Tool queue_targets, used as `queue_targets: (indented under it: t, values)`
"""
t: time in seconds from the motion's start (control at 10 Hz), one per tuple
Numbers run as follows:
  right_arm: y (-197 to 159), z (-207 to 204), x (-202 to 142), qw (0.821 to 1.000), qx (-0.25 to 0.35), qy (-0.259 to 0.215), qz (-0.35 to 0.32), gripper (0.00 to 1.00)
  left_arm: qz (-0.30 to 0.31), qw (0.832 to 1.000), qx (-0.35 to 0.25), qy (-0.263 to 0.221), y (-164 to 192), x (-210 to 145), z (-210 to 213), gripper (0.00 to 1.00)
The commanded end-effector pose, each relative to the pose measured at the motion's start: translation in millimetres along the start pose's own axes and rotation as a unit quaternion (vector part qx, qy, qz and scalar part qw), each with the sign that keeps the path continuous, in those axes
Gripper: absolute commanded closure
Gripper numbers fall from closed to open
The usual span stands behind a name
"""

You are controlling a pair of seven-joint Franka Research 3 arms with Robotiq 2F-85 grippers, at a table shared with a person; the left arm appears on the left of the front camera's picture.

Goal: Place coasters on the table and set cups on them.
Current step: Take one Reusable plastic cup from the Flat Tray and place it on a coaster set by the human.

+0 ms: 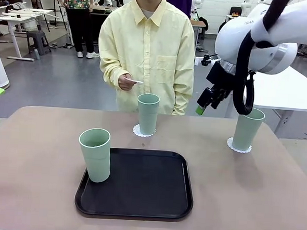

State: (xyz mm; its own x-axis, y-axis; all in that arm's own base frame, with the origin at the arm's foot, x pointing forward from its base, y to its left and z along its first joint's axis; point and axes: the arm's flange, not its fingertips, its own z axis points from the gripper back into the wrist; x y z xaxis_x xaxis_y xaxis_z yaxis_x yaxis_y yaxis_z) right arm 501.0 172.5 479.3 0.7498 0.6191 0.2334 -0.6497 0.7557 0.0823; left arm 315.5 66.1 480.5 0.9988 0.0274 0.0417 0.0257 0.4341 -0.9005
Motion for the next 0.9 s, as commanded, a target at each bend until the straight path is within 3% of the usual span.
queue_targets:
  t: [0.0,0.2,0.3,0.8]
  values:
    - [37,16,-6,0.999,-0.012,0.047,-0.022,0.0,-0.009,1.0,-0.01,-0.003,0,0,0,0.0]
    - [46,33,-8,0.999,-0.023,0.04,0.011,0.0,-0.009,1.0,-0.01,-0.003,0,0,0,0.0]
    - [39,21,-9,0.999,-0.018,0.039,-0.023,0.0,-0.009,1.0,-0.01,-0.003,0,0,0,0.0]
    - [39,21,-9,0.999,-0.018,0.039,-0.023,0.0,-0.009,1.0,-0.01,-0.003,0,0,0,0.0]
